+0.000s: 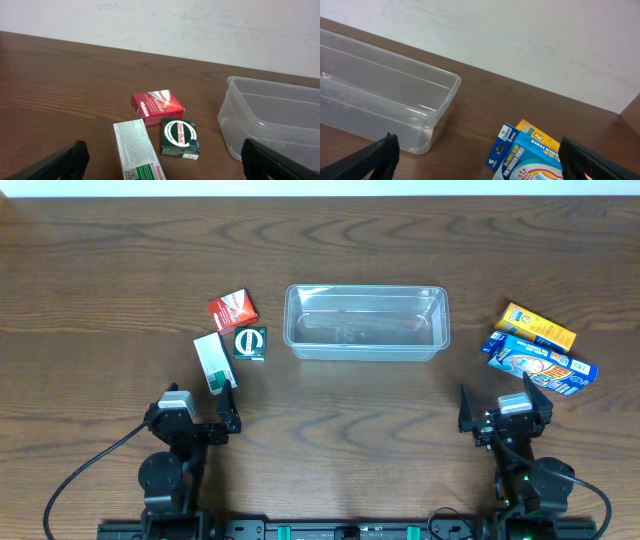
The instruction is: Pack container
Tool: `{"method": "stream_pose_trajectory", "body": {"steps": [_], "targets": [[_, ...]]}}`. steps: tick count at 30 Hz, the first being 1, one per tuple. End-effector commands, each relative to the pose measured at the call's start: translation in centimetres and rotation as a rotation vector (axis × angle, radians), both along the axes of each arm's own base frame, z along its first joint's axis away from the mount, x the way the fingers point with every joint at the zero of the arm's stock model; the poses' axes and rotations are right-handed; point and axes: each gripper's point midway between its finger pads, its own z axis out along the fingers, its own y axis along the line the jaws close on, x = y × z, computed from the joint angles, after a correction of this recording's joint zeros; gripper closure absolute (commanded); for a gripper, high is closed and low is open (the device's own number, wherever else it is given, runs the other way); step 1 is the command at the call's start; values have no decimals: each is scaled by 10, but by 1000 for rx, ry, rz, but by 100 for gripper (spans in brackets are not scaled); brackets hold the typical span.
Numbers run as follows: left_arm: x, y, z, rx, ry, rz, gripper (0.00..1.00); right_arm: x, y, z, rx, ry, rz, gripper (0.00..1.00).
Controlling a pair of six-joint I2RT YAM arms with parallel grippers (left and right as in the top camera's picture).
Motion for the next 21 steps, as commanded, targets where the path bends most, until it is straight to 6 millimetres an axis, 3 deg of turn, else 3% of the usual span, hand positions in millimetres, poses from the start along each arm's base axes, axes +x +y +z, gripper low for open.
{"method": "stream_pose_trajectory", "body": {"steps": [1, 21], "targets": [[-4, 36, -20, 50, 67, 199, 2, 0, -1, -1, -13, 1, -6, 1], [-4, 36, -20, 50, 67, 199, 2, 0, -1, -1, -13, 1, -6, 1]]}}
